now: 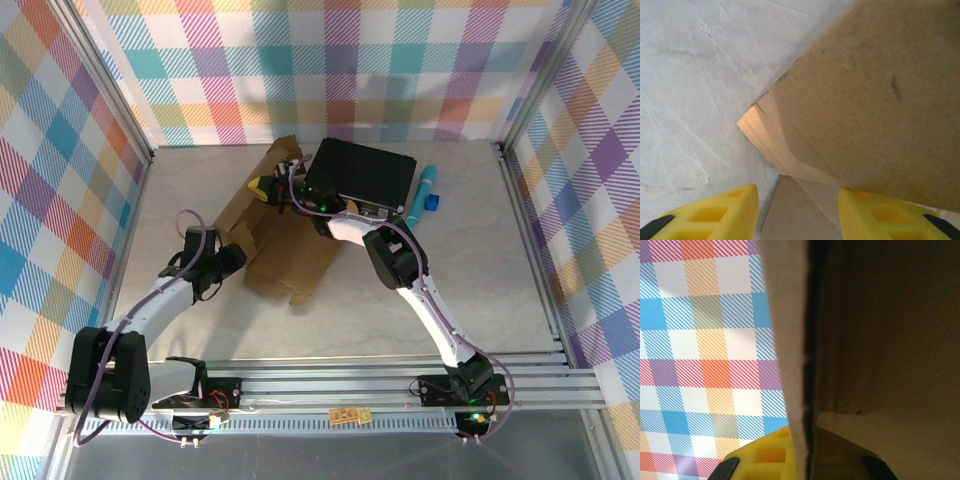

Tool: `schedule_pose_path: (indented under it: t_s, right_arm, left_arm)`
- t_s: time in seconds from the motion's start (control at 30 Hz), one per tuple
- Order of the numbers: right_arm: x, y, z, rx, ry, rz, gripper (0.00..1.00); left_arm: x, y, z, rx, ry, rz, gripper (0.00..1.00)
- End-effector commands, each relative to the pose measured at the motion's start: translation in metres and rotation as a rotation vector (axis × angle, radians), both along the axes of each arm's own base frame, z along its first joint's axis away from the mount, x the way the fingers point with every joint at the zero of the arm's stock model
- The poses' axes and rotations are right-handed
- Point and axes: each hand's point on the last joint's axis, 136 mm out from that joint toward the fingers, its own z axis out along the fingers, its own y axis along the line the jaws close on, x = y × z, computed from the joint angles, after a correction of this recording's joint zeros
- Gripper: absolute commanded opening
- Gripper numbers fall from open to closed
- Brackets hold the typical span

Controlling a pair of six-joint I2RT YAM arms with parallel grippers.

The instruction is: Fold the paper box

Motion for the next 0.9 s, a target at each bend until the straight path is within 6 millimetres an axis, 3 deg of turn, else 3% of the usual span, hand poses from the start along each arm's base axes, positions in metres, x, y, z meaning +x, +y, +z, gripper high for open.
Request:
schedule_pose_path:
  t_s: [0.0,0.4,0.73,0.87]
  right_arm:
    - [0.001,-0.002,0.006,0.002,-0.007,0.016,0.00]
    - [0.001,-0.001,0.004,-0.011,0.009,0.019,0.00]
    - [0.002,-0.002,0.006,-0.013,0.020,0.014,0.00]
    - [0.004,-0.002,0.009,-0.005,0.021,0.002,0.00]
  left_arm:
    - [0.014,-0.004,0.009,0.055,-0.040,-0.038,0.48]
    - [0.028,0.005,0.008,0.261,-0.022,-0.036,0.58]
    - [0.043,0.003,-0.001,0.462,0.029,-0.044,0.42]
    - [0.040,0.010,-0.014,0.594,0.135,-0.008,0.35]
